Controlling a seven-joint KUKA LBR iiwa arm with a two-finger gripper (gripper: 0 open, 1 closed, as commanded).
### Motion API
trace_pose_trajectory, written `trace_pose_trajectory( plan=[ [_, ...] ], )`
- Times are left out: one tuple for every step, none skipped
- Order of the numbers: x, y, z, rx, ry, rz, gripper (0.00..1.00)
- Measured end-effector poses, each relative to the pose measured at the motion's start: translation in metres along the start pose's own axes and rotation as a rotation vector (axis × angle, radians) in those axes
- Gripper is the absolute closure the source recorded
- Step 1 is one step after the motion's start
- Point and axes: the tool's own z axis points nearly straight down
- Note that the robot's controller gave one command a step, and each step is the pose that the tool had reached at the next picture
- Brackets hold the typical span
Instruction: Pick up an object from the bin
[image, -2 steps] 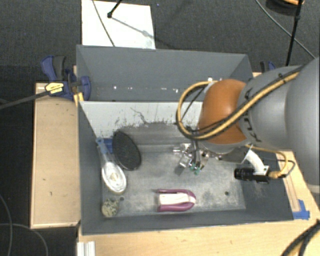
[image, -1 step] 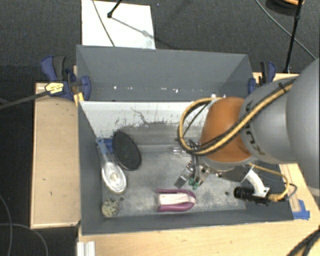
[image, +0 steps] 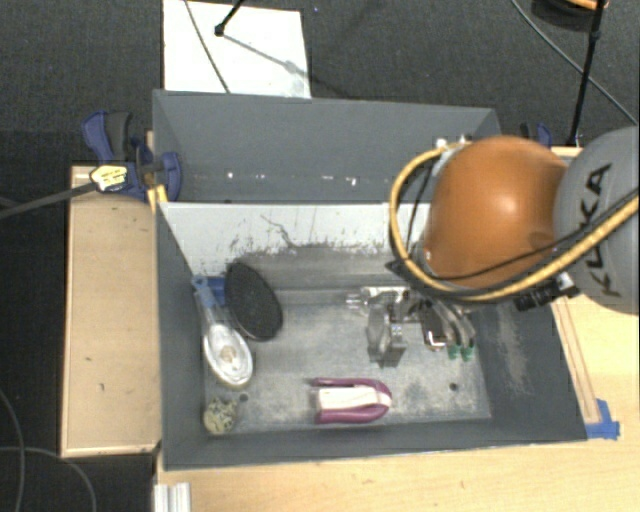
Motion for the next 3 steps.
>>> trace_pose_trajectory(
  plan=[
    [-0.014,-0.007,0.068,0.002,0.009,0.170,1.00],
    [-0.044,-0.012,0.124,0.004,0.009,0.642,1.00],
    [0.005,-0.021,0.091,0.003,0.008,0.477,1.00]
  ],
)
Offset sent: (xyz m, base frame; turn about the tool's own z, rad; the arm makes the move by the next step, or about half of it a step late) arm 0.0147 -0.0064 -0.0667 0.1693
